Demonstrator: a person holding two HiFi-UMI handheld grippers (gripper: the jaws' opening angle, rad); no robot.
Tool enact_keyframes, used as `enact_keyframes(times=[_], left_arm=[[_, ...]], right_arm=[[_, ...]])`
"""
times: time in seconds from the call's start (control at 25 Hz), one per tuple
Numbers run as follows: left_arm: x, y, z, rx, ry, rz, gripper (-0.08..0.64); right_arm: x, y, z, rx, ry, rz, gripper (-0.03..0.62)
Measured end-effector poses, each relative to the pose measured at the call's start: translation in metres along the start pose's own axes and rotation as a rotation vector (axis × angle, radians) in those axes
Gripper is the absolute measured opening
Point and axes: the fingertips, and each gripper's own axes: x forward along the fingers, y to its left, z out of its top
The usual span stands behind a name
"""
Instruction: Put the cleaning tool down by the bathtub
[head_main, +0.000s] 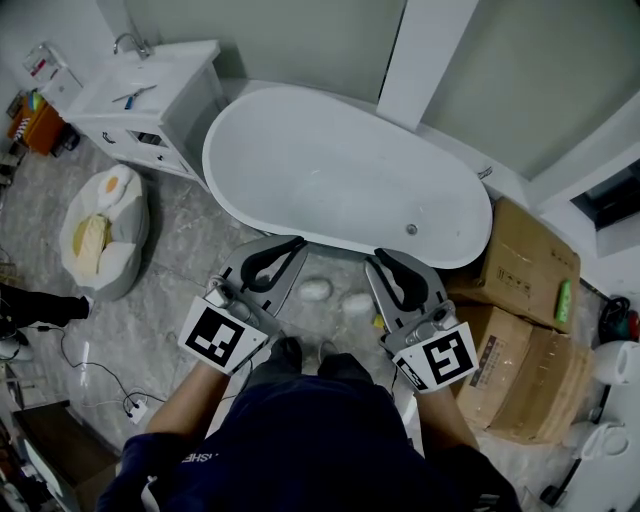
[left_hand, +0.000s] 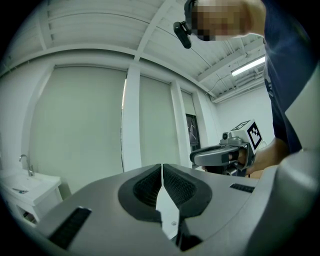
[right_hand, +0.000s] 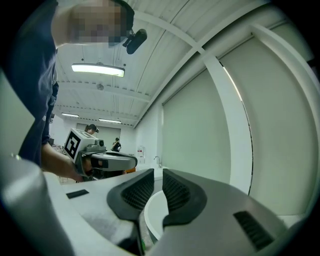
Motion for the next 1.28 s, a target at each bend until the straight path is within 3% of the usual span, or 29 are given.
enact_keyframes(times=[0.52,1.28], left_arm=[[0.015,-0.013,0.001,-0.006,-0.004,-0.049,0.037],[0.013,-0.025,-0.001,-0.002,0.010,-0.049,0.037]], right_arm=[[-0.008,-0.010,-0.003,0.022,-0.003,-0.040,0.006],[-0.013,-0.010,-0.011,0.068,0.024,-0.029,0.005]])
